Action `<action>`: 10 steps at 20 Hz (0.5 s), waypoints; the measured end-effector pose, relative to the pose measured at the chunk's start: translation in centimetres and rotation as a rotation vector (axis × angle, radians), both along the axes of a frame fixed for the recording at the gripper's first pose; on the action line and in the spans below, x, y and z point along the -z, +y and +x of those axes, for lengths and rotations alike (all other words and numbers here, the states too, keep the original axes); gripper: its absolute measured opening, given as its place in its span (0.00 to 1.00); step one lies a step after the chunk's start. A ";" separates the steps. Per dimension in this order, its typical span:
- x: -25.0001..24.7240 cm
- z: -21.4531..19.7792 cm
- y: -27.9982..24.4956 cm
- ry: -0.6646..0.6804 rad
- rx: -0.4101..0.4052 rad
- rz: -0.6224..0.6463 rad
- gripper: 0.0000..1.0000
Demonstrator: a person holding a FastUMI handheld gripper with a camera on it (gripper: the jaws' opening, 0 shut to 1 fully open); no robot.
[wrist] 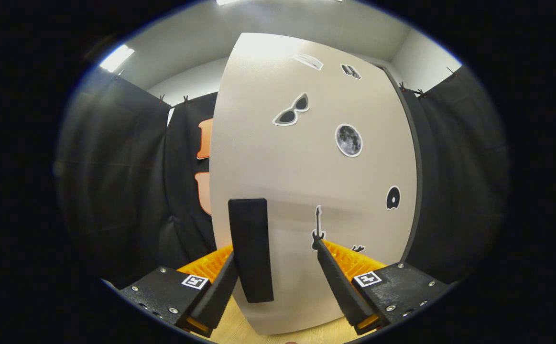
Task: Open the shoe cabinet door, grab the shoes and put them into the shoe cabinet, then close the shoe cabinet door.
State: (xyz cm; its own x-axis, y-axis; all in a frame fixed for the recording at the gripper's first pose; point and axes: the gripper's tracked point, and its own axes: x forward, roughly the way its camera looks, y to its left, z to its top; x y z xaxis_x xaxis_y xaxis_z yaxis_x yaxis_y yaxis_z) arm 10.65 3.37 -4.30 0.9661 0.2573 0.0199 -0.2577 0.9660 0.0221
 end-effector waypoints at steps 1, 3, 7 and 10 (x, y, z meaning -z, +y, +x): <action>0.0 0.0 0.0 0.002 0.002 0.004 0.94; 0.0 0.2 -0.1 0.001 0.013 0.010 0.92; -0.1 0.4 -0.1 0.002 0.032 0.018 0.92; -0.1 0.6 -0.3 0.001 0.051 0.011 0.92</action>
State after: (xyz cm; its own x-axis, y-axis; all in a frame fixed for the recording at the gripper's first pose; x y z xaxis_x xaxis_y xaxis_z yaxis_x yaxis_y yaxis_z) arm 11.27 3.03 -4.21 0.9780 0.2074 0.0220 -0.2080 0.9776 0.0329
